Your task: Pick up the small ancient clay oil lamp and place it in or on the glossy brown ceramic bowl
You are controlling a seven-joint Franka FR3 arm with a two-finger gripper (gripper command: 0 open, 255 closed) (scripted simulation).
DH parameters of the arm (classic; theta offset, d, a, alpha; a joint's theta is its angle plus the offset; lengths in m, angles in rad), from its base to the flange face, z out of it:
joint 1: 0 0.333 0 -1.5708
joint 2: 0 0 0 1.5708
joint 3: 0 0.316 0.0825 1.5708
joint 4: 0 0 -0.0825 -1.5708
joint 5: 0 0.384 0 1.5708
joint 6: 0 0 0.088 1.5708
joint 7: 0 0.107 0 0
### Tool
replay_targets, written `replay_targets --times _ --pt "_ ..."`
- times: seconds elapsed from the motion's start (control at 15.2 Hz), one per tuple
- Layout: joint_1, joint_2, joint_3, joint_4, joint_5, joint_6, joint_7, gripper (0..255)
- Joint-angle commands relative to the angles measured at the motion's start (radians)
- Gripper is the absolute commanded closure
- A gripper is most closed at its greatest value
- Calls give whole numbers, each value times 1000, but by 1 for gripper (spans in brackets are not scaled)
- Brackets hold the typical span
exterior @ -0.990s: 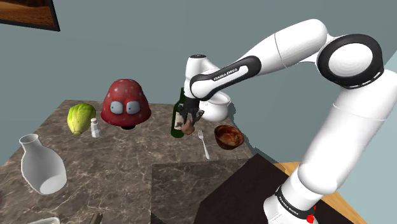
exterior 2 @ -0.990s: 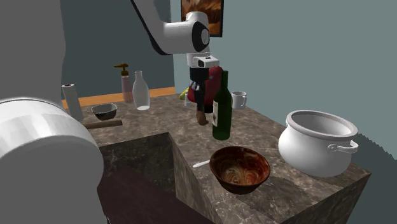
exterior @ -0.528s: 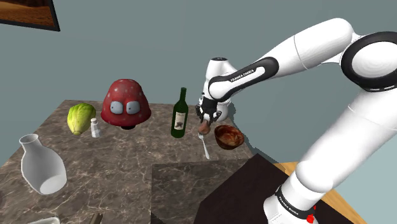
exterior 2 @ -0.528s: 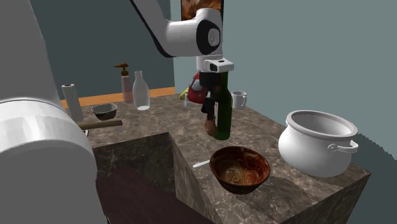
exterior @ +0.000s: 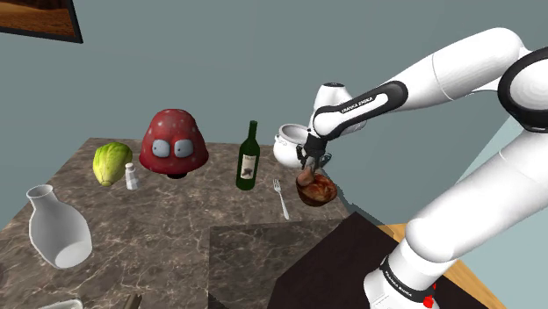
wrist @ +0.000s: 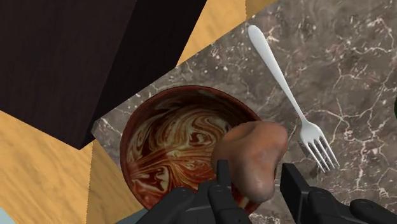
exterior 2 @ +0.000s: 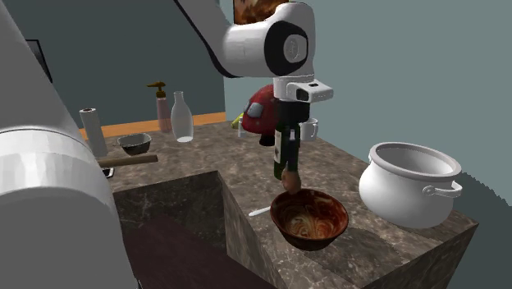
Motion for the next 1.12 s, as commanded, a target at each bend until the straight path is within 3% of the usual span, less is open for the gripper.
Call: replay_targets --times 0.0,0.2,1.06 --pt "-23 -37 -33 -37 -4 3 -54 255" --pt "-61 -74 -87 -74 -18 7 -135 255" --pt "-68 83 -85 -127 -41 216 -112 255"
